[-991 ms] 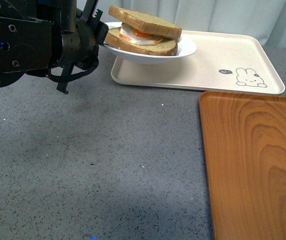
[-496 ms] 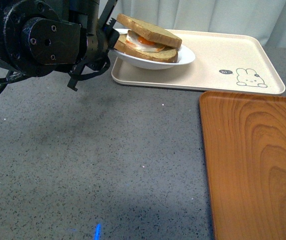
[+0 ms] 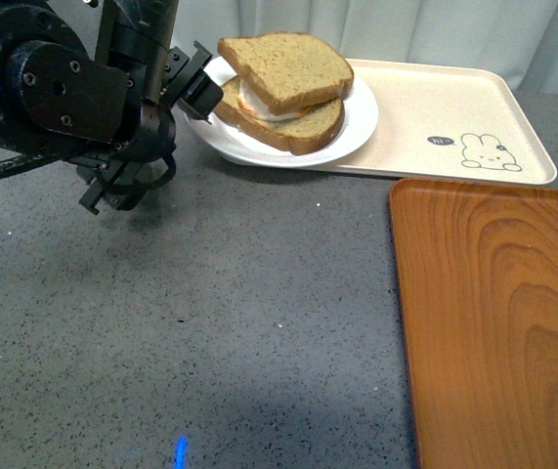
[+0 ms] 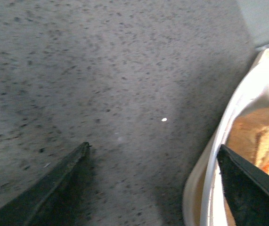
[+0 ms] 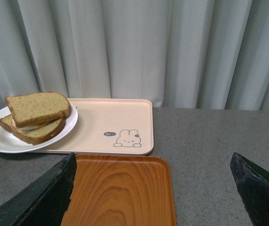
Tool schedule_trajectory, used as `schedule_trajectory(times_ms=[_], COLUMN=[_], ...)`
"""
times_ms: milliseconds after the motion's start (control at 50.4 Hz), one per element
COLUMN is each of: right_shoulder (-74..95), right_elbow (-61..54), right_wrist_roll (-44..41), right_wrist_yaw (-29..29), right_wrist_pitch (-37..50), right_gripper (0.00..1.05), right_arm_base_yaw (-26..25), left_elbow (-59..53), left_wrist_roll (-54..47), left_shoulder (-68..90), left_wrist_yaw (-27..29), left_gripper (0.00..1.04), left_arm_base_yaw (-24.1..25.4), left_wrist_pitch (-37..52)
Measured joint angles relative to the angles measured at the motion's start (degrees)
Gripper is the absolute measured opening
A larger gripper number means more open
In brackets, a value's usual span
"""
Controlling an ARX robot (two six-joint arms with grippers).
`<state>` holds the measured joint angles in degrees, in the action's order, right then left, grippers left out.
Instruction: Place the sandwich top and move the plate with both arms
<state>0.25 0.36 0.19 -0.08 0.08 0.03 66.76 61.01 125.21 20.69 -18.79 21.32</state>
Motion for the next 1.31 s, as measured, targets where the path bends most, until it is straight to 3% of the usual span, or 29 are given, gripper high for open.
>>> schedule_trajectory(times_ms=[99,476,575,674,793,912,1011,1308], right_shoulder=[0.0,0.0,-0.02,0.02,-0.02,0.0,-0.02,-0.02], right_elbow=[0.0,0.0,0.0,0.0,0.0,0.0,0.0,0.0], right_wrist_roll=[0.0,0.0,0.0,0.0,0.0,0.0,0.0,0.0], right_wrist_yaw=[0.0,0.0,0.02,0.02,0.02,-0.04,-0.02,-0.02], right_wrist_pitch=[0.0,0.0,0.0,-0.02,-0.02,-0.04,-0.04,-0.04], right_gripper=[0.96,0.96,0.96,0.96,0.96,0.96,0.96,0.96], right_arm_base_yaw=[0.0,0.0,0.02,0.0,0.0,0.0,0.0,0.0], left_elbow=[-2.97,-16.28,-29.75,-40.76,-53.16,-62.73,-63.89,-65.66], left_wrist_roll=[-2.99,-7.39,-29.75,-45.99,-55.95,-58.71,-59.43,-60.17], left_shoulder=[-2.38,-14.32,-17.53,-28.0,-47.3,-62.25,-68.48,-84.17], left_wrist_yaw=[0.92,-0.63,-13.2,-17.14,-20.06,-20.63,-20.7,-20.63], left_gripper=[0.99,0.98,0.77,0.61,0.39,0.18,0.04,0.04], left_arm_base_yaw=[1.44,7.98,11.28,13.84,18.47,18.75,18.73,18.73], left_wrist_pitch=[-1.86,0.44,32.7,44.41,42.6,33.38,30.69,18.36])
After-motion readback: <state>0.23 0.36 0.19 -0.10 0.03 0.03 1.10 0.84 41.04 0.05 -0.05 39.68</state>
